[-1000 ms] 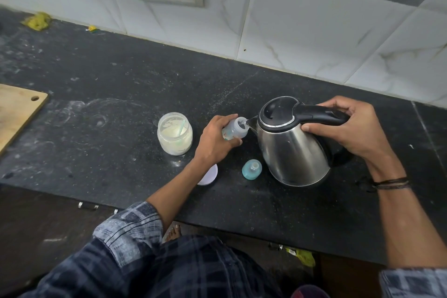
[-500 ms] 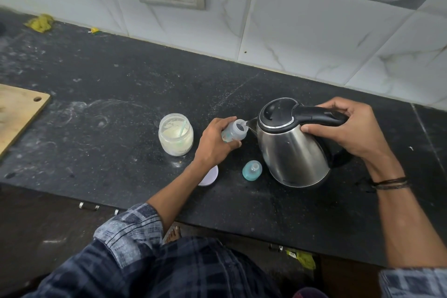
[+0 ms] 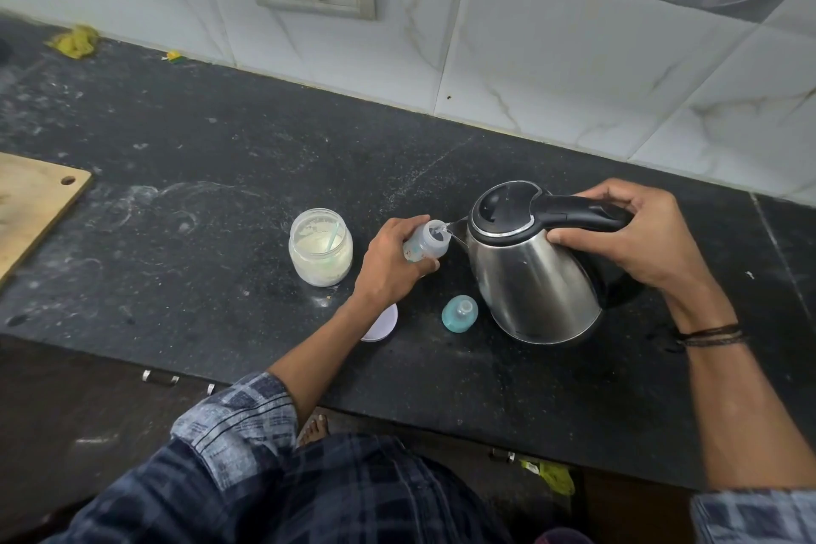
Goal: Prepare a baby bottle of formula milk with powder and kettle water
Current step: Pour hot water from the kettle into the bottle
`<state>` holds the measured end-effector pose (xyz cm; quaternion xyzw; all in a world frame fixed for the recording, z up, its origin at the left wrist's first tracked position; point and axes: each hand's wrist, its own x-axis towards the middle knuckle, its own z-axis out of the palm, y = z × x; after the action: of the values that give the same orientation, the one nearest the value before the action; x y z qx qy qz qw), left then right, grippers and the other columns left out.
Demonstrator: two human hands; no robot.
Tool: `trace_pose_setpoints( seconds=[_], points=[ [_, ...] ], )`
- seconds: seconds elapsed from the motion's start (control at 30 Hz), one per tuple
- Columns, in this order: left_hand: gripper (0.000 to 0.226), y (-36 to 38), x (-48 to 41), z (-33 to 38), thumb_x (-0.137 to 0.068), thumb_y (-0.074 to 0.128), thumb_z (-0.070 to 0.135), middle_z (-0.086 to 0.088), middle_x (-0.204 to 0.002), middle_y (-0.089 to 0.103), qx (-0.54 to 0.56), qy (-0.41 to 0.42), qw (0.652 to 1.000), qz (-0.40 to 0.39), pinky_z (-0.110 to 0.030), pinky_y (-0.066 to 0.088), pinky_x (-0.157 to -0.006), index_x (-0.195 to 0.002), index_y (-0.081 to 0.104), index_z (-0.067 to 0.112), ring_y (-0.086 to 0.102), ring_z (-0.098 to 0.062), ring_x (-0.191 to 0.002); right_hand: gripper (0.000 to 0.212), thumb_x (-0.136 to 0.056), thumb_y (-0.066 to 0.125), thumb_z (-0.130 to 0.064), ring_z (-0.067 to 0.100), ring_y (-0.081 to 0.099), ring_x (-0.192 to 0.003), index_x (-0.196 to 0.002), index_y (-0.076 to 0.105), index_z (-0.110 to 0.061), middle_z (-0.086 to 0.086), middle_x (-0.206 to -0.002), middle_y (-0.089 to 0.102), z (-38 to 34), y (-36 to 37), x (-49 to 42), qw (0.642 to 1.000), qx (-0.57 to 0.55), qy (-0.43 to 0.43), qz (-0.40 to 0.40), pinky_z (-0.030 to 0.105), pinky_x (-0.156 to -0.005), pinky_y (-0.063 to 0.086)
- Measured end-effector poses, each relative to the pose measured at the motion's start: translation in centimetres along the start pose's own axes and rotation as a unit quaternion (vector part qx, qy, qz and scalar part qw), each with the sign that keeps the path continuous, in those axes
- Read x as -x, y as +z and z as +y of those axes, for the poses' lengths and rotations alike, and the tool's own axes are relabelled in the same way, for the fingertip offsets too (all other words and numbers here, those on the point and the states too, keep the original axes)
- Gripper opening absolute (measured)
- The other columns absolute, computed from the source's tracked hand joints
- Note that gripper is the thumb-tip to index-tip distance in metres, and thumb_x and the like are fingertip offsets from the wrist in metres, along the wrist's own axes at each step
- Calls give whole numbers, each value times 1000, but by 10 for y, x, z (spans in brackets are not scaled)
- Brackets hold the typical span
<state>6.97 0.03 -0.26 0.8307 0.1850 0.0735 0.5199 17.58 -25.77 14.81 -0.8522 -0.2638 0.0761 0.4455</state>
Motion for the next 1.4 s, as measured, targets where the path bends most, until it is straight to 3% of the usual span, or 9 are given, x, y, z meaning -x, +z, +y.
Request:
trace_pose_setpoints(
  seconds=[0.57, 0.83, 1.07, 1.4],
  points=[
    [70, 1, -1, -3, -77, 89, 16, 1, -133, 60, 6, -10, 1000, 5, -46, 48, -110, -140, 60, 22, 59, -19, -121, 40, -58, 95, -36, 10, 72, -83, -91, 76, -26, -8, -91, 78, 1, 0, -2, 1000, 2, -6, -4, 24, -77, 56],
    [68, 0, 0, -5, -76, 88, 15, 1, -131, 60, 13, -10, 1000, 12, -44, 48, -108, -138, 61, 23, 60, -19, -119, 41, -58, 96, -37, 13, 73, -84, -92, 76, -25, -7, -91, 78, -1, 1, -1, 1000, 9, -5, -5, 33, -80, 56],
    [68, 0, 2, -6, -78, 87, 14, 1, -131, 59, 14, -13, 1000, 6, -41, 47, -109, -139, 60, 22, 58, -18, -120, 40, -57, 95, -39, 8, 72, -82, -91, 75, -27, -9, -90, 77, -3, 1, -1, 1000, 5, -6, -9, 22, -75, 55],
    [67, 0, 1, -8, -76, 87, 15, 3, -128, 60, 20, -13, 1000, 14, -41, 48, -107, -137, 62, 24, 60, -17, -118, 39, -56, 94, -38, 7, 71, -80, -89, 75, -28, -9, -90, 77, -5, 3, -2, 1000, 2, -3, -11, 21, -75, 54]
  ],
)
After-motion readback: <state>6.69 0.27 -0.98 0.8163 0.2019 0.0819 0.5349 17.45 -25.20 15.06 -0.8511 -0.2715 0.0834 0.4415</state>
